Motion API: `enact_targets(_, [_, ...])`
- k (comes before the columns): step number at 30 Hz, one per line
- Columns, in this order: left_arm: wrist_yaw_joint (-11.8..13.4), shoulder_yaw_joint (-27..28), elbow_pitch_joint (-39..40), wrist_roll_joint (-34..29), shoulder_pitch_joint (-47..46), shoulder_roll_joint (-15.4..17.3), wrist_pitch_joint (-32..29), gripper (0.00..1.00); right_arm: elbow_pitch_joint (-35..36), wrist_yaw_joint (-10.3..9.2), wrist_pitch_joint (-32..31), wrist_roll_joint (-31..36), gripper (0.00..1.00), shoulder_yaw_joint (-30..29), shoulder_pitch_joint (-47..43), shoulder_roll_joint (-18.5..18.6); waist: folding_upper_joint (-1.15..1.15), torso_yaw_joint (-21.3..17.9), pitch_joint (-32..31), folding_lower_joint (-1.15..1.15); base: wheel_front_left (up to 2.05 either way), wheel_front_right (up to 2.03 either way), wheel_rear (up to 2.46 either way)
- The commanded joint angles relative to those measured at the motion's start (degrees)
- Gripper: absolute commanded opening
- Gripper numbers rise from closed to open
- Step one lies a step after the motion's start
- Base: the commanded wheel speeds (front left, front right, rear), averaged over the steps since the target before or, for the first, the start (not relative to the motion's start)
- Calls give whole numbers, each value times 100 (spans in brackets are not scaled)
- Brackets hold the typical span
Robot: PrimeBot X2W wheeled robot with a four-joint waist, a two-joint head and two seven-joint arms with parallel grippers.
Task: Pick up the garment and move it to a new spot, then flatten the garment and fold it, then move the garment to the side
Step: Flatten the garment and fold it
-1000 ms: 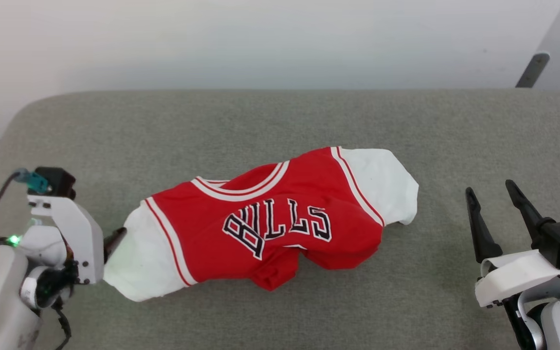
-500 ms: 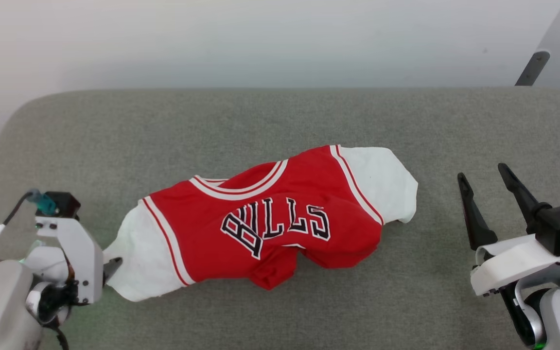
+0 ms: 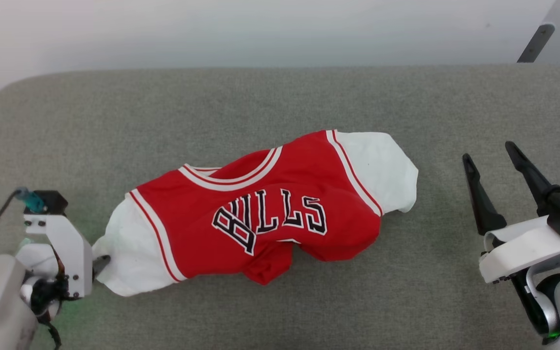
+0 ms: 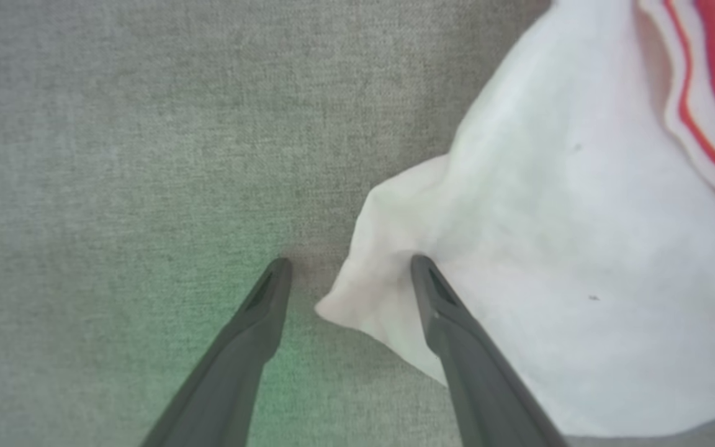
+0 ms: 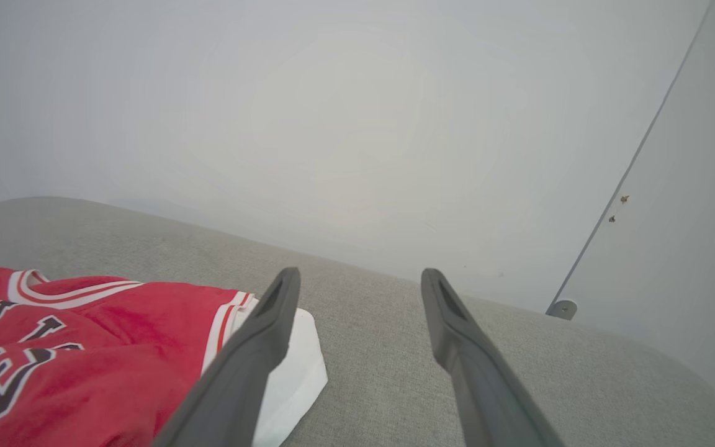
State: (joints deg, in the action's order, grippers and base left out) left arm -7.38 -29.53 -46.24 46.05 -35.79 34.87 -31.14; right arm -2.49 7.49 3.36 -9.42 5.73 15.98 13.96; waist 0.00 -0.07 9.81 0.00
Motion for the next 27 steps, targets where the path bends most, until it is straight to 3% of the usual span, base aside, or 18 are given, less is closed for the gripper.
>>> enact_targets(1, [-7,-59,-126,16,-9,-45,-28,100,60,-1,-38,-25,100,14,98,33,0,0,83,0,0,0,0])
enact_targets(3, [-2,-97,-212,133,-86,-111,-5,98,146,0,-107,-58,100,11,105,61,0,5,150,0,0,0,0])
enact_targets(4, [-3,-102,-268,194,-111,-142,-27,80,186,-1,-154,-69,100,-3,111,83,0,9,181,0,0,0,0])
enact_targets(6, [-3,-146,-337,345,-152,-228,-105,0,267,-1,-235,-135,100,-21,148,107,0,16,233,0,0,0,0])
enact_targets(11, [-6,-381,-287,575,-200,-236,-158,0,402,0,-745,-466,100,63,320,159,0,52,321,0,0,0,0])
enact_targets(16, [-7,-572,-216,727,-377,-278,-48,0,423,0,-1631,-922,100,235,774,468,0,183,417,0,0,0,0])
enact_targets(27, [-9,-1116,18,959,-994,-497,195,0,-873,0,-3938,-1760,100,706,2059,856,0,683,824,0,0,0,0])
